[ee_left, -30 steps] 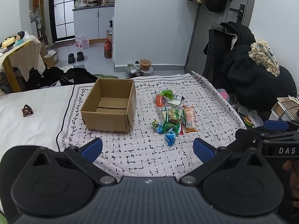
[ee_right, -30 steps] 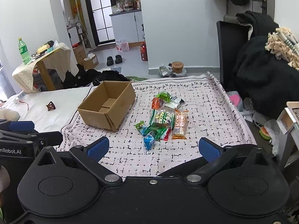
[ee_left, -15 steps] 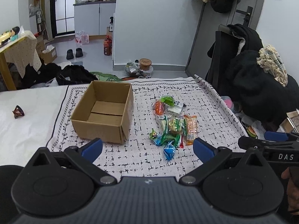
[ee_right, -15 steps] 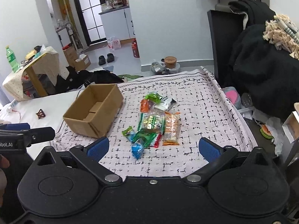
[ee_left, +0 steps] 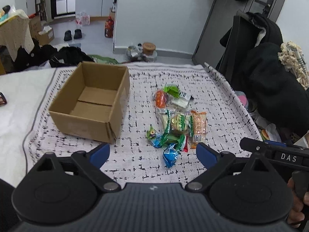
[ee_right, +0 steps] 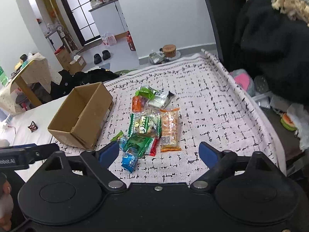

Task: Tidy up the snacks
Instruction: 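Reach both tools toward the snack pile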

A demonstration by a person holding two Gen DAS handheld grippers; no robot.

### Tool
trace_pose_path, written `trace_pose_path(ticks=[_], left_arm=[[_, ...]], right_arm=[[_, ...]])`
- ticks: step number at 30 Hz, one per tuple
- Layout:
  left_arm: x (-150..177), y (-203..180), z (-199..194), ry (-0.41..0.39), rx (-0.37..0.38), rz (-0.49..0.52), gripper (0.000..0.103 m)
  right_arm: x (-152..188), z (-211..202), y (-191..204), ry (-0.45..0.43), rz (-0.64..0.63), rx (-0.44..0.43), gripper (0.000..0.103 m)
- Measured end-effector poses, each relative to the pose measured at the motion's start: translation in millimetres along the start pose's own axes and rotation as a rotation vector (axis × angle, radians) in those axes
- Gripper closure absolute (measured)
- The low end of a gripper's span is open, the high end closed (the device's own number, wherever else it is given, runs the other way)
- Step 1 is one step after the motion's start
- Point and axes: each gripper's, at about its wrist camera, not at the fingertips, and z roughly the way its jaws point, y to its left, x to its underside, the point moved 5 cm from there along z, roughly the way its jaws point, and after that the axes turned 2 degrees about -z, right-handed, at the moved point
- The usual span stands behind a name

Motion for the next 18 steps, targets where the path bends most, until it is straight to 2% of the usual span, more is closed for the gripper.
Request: trace_pose_path(ticks=[7,18], left_arm=[[-2,-6,44,0.075,0.010,-0.027,0.018],[4,-11,110,0.195,0.002,-0.082,0.035]], right_arm=[[-4,27,-18,0.045,0.100,-0.062,0.033],[-5,66,-27,0.078,0.153,-0.067,0.039]])
